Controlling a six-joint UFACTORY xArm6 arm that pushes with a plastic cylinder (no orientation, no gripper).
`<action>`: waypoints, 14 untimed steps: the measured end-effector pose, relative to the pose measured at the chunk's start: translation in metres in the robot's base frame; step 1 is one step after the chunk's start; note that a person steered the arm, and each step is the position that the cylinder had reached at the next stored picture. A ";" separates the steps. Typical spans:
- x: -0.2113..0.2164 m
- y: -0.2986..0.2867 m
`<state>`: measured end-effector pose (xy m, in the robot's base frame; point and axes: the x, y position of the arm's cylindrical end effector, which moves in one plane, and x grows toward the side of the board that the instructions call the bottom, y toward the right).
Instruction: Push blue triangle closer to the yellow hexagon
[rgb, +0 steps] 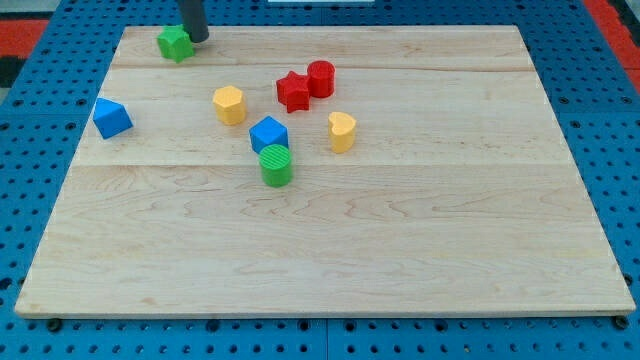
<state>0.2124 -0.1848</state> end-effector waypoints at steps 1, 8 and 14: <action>0.000 -0.009; 0.035 0.040; 0.108 -0.001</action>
<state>0.3201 -0.1859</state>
